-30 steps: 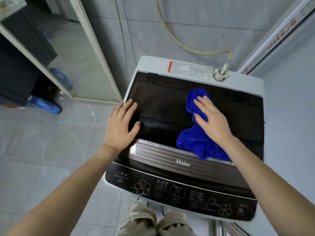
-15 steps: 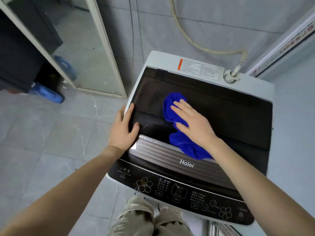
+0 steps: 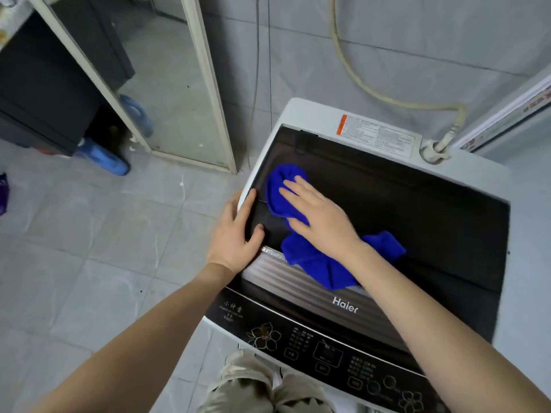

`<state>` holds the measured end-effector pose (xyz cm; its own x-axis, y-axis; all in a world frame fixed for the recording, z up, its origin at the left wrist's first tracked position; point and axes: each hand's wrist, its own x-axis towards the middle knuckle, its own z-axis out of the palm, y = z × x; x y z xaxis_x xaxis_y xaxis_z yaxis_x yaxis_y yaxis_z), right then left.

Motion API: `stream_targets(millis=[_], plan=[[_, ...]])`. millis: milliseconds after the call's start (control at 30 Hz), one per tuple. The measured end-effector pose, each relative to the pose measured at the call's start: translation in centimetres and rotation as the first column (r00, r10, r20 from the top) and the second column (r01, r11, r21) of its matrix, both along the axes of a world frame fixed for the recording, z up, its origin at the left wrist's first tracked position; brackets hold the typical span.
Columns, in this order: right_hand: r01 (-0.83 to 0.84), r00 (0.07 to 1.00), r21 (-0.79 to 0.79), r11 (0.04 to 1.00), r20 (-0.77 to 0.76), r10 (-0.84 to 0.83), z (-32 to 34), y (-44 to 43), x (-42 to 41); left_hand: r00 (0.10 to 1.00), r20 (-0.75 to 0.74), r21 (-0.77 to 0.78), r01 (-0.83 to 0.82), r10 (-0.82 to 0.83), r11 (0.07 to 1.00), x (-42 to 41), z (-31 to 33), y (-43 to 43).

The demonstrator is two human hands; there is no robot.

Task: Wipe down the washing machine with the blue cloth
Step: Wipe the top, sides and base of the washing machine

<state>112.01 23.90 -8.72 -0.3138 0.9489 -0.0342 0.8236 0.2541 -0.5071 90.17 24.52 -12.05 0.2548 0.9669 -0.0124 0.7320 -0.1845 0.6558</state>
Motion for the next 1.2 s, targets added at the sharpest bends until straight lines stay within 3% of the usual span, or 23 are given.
stream_targets(millis=[100,200,333,500,533,600,700,767,833,900,1000,1067,1200], plan=[[0.233,0.969,-0.045,0.971,-0.068,-0.236,0.3,-0.4,4.5,1.000,-0.020,-0.015,-0.004,0.004,1.000,0.1,-0.2,0.0],[0.456,0.889,-0.016,0.890,-0.022,-0.456,0.4,5.4,5.2,1.000,-0.020,-0.019,-0.008,0.008,1.000,0.1,-0.2,0.0],[0.358,0.933,0.001,0.934,0.017,-0.358,0.3,11.5,0.3,1.000,-0.021,-0.019,-0.007,0.006,1.000,-0.1,-0.2,0.0],[-0.043,0.999,-0.043,0.998,0.009,0.043,0.9,5.8,-0.1,1.000,-0.008,-0.010,0.004,-0.004,1.000,-0.2,-0.4,0.0],[-0.037,0.999,-0.054,0.998,-0.013,0.036,0.9,5.0,1.5,1.000,-0.005,-0.004,0.002,-0.002,1.000,-0.2,-0.4,0.1],[0.130,0.990,-0.055,0.990,-0.039,-0.133,0.8,5.4,5.1,1.000,-0.010,0.008,-0.009,0.009,1.000,0.0,-0.3,0.1],[0.456,0.890,-0.026,0.890,0.026,-0.455,0.4,10.2,7.3,1.000,-0.021,0.017,-0.015,0.015,1.000,0.1,-0.2,0.1],[0.558,0.827,-0.006,0.830,0.084,-0.556,0.1,14.0,5.1,1.000,-0.015,0.011,-0.020,0.020,1.000,0.1,-0.2,0.0],[0.529,0.845,0.001,0.848,0.086,-0.527,0.2,16.6,1.7,1.000,-0.008,0.007,-0.024,0.025,1.000,0.1,-0.1,-0.1],[0.374,0.926,-0.005,0.927,0.058,-0.373,0.4,17.2,-1.2,1.000,-0.006,0.011,-0.025,0.025,1.000,-0.1,-0.1,0.0],[0.234,0.972,-0.029,0.972,-0.018,-0.235,0.6,14.7,0.6,1.000,0.004,0.019,-0.008,0.008,1.000,0.0,-0.2,0.0],[0.339,0.940,-0.021,0.941,-0.044,-0.340,0.3,12.3,4.9,1.000,0.015,0.028,-0.006,0.006,1.000,0.0,-0.2,0.1],[0.648,0.761,-0.014,0.761,-0.010,-0.649,0.3,7.2,13.2,1.000,0.016,0.022,-0.010,0.009,1.000,0.0,-0.5,0.1]])
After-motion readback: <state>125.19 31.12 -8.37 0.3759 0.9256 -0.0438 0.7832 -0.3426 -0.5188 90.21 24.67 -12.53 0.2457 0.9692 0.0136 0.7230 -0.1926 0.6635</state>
